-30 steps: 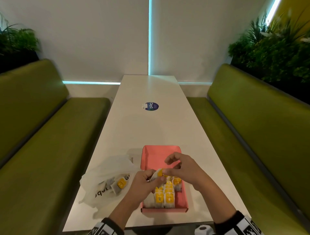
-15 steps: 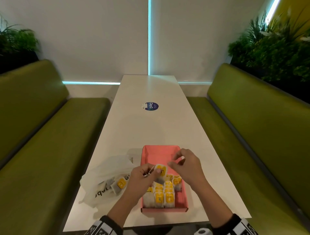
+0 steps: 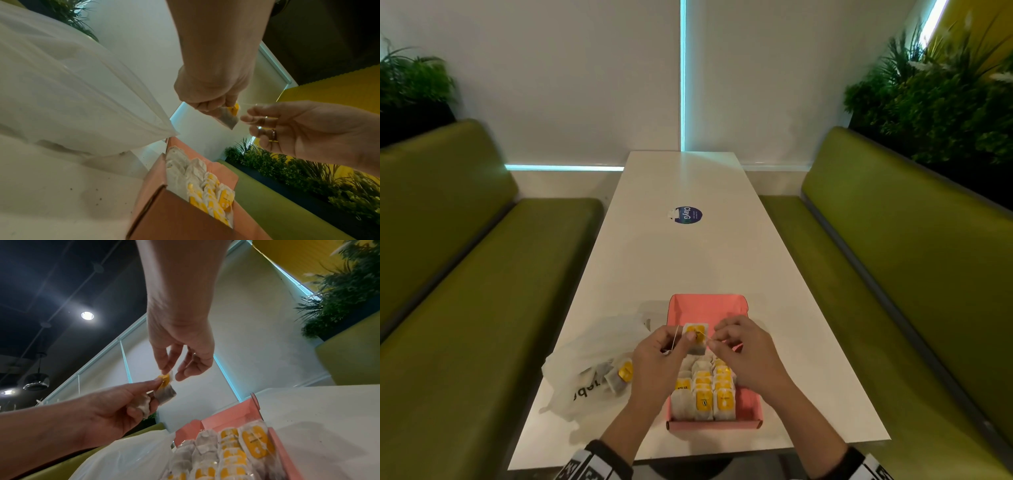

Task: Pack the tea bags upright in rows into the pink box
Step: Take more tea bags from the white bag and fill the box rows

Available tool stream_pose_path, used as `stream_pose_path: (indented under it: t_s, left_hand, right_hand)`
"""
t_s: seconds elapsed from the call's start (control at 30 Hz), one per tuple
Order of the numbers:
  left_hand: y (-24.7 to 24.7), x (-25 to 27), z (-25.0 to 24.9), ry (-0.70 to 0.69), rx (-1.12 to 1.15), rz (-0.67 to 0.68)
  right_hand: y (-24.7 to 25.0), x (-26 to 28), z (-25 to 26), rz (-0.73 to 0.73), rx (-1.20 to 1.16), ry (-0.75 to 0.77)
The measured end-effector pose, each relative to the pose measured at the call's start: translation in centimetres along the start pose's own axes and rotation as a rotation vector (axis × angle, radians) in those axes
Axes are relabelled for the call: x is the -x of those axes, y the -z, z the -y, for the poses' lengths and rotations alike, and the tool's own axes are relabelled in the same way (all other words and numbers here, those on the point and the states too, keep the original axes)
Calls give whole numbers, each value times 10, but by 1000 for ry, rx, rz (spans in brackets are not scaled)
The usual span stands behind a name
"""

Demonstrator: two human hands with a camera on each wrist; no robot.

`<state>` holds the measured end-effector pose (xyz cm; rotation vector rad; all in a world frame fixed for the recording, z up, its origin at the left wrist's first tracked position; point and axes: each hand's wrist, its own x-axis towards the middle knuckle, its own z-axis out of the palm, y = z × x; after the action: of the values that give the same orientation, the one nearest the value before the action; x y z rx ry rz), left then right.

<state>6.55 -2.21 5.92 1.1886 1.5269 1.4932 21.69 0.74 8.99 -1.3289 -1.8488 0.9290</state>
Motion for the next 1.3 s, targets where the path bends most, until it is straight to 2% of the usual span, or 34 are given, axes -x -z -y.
stream_pose_path:
  t_s: [0.1, 0.17, 0.33, 0.47, 0.57, 0.7, 0.8, 0.87, 0.97, 1.03, 1.17, 1.3]
  left_hand:
    - [0, 2, -2, -74, -79, -64]
    - [-1, 3, -3, -85, -37, -89]
    - [-3, 10, -4, -125, 27, -85]
    - [-5, 14, 0, -158, 35, -57]
    - [-4, 15, 1, -153, 47, -39]
    - [-5, 15, -1, -149, 62, -18]
    - [-5, 13, -2, -128, 92, -27]
    - [-5, 12, -4, -117, 123, -24]
    - [-5, 11, -7, -98, 226, -24]
    - [-6, 9, -7, -85, 252, -26]
    - [-9, 8, -8, -73, 281, -49]
    - [-11, 9, -11, -92, 255, -50]
  right_hand:
    - [4, 2, 7, 90, -200, -94]
    - [3, 2, 8, 107, -200, -145]
    - [-4, -3, 3, 44, 303, -79]
    - [-6, -3, 9, -8, 438, -27]
    - [-6, -4, 10, -27, 450, -2]
    - [-7, -5, 8, -19, 401, 39]
    - [-8, -6, 3, -51, 240, 30]
    - [-8, -5, 2, -75, 71, -13]
    - [-5, -2, 4, -36, -242, -131]
    - [-3, -2, 4, 7, -338, -191]
    - [-2, 1, 5, 170, -293, -273]
    - [-2, 2, 5, 146, -257, -207]
